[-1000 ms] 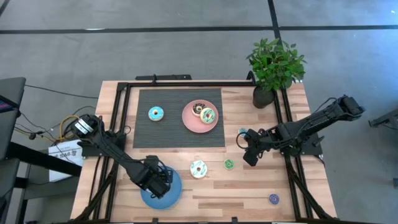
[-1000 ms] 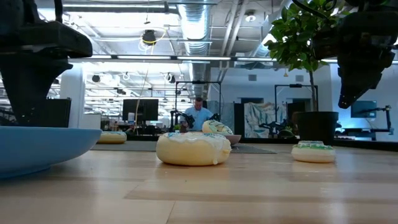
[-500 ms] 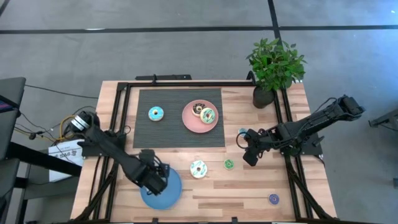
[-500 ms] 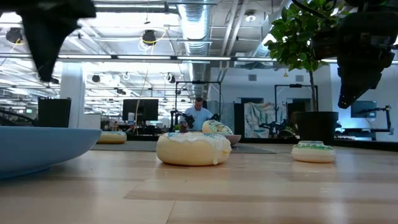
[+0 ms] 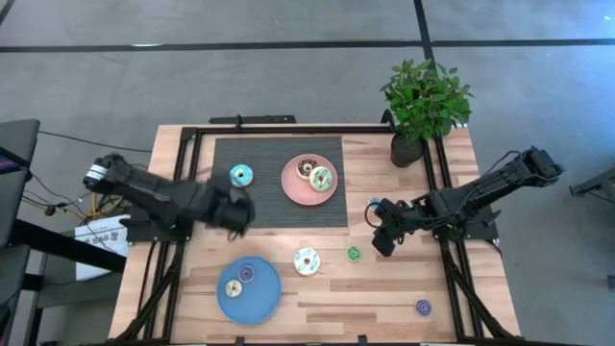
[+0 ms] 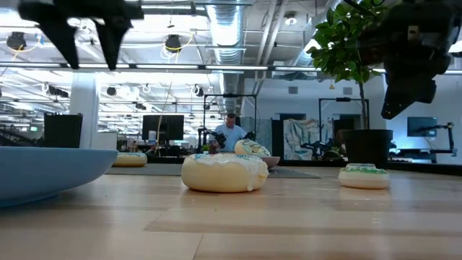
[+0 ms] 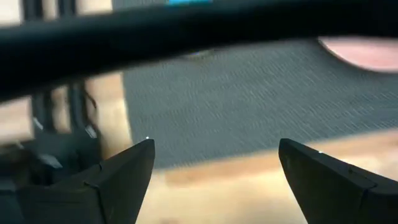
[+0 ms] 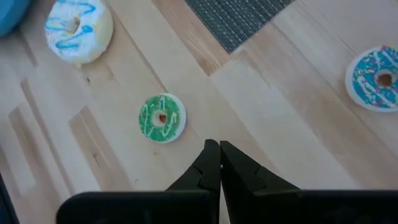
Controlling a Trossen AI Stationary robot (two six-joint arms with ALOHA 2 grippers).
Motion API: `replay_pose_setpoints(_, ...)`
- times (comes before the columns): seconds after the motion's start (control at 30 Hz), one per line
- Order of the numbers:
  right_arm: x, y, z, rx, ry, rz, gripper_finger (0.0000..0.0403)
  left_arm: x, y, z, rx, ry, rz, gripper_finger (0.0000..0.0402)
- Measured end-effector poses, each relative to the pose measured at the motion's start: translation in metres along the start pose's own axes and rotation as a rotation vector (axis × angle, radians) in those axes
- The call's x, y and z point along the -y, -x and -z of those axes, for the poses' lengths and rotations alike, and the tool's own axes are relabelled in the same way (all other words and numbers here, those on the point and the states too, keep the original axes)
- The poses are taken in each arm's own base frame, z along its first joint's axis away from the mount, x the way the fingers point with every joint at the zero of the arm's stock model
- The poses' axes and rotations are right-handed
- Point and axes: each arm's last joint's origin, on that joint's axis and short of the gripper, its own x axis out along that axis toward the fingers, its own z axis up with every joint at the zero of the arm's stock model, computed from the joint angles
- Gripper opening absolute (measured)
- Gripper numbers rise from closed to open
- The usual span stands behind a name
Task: Pick & Place donuts
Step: Put the large blue donut on the pink plate
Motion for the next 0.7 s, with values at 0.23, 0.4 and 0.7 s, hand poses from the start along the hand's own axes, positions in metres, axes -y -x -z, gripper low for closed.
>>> replay_pose_setpoints(0.23,0.003,-0.001,-0.005,0.013,-0.124,0.004,0.0001,-0.02,-0.055,-0.057,-0.04,-0.093,-0.051,0.0338)
replay_pose_setpoints(0.4,0.004,-0.001,-0.01,0.036,-0.173,-0.01,0.0001,-0.031,-0.097,-0.089,-0.052,-0.088,0.058,0.0338)
replay_pose_setpoints(0.7,0.005,-0.001,-0.021,0.091,-0.219,-0.05,0.0001,-0.052,-0.157,-0.116,-0.105,-0.067,0.11,0.0338)
